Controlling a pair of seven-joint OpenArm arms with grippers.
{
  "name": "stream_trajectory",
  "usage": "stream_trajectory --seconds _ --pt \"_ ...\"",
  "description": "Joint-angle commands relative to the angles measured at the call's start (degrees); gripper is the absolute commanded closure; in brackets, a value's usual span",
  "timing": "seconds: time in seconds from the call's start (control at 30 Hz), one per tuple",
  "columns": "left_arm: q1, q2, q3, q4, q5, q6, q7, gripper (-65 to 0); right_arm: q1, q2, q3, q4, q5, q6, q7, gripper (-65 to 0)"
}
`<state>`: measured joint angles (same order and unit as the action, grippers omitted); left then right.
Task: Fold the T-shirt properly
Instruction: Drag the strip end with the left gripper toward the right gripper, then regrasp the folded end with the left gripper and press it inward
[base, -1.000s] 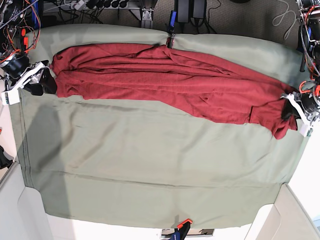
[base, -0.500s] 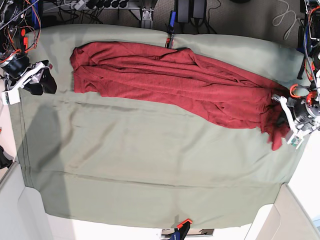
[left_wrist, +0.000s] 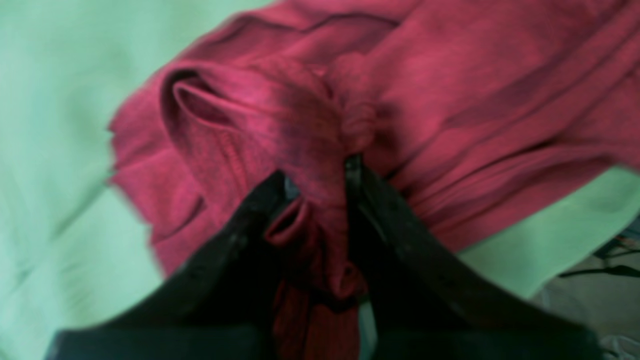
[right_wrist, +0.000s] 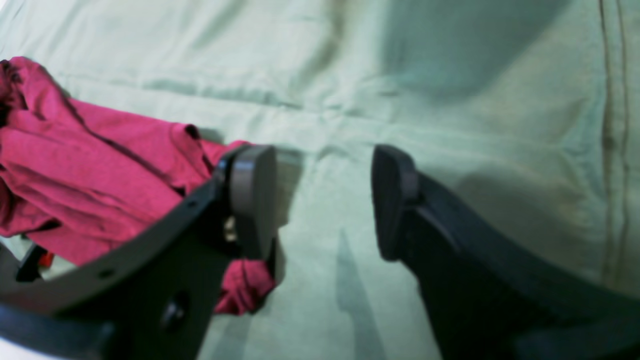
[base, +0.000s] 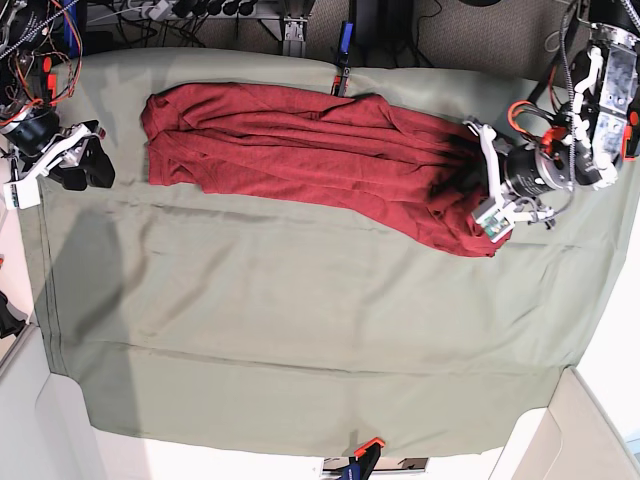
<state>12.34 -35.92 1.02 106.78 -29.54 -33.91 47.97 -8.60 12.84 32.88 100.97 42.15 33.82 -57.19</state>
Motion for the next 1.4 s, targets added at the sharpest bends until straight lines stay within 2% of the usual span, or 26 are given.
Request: stream_trajectory --seconds 0.0,0.13,0.23,0.33,0.47,0.7,0.83,1.0,1.1,1.37 --pt "-0.81 -0.39 0.13 0.76 -0.55 -0.39 -1.03 0.0 0.46 0.26 0.2 0.81 1.09 -0.2 0.7 -31.0" --pt "-1.2 1.77 0.44 0.76 0.61 -0.37 -1.03 0.0 0.46 -0.66 0.04 0.79 1.11 -0.2 0.37 -31.0" --pt "-1.22 1.97 0.44 0.76 0.04 -0.37 -1.01 0.0 0.44 -1.18 -0.61 0.76 0.63 -0.2 0.33 -31.0" --pt "-1.2 1.97 0.44 0.76 -2.58 -0.44 -0.98 0.0 0.07 -1.66 -1.44 0.74 0.48 -0.2 0.35 -31.0" --pt "-1.2 2.08 0.44 0.76 -8.02 -2.84 -0.96 0.0 -0.57 -2.29 -3.28 0.74 0.63 -0.24 0.17 -31.0" --pt "-1.01 4.55 0.7 0.76 -10.12 -2.82 0.37 -4.3 -0.81 -4.31 -5.31 0.7 0.24 -0.24 -0.7 -31.0" --pt "-0.7 5.44 1.03 0.76 -10.51 -2.82 0.33 -13.5 -0.81 -5.64 -5.55 -0.92 -0.26 -0.79 -0.9 -31.0" --pt "-0.74 5.92 1.03 0.76 -10.71 -2.84 0.26 -26.6 -0.66 -5.55 -5.53 -7.69 -0.15 -1.11 -0.04 -31.0" --pt "-0.72 5.97 1.03 0.74 -13.2 -2.84 0.33 -35.2 -0.63 -5.57 -5.53 -9.79 0.13 -1.11 0.0 -31.0" --pt "-0.74 7.93 1.03 0.76 -19.89 -6.09 2.08 -36.0 -0.63 -5.57 -5.55 -10.05 0.31 -1.09 -0.04 -31.0"
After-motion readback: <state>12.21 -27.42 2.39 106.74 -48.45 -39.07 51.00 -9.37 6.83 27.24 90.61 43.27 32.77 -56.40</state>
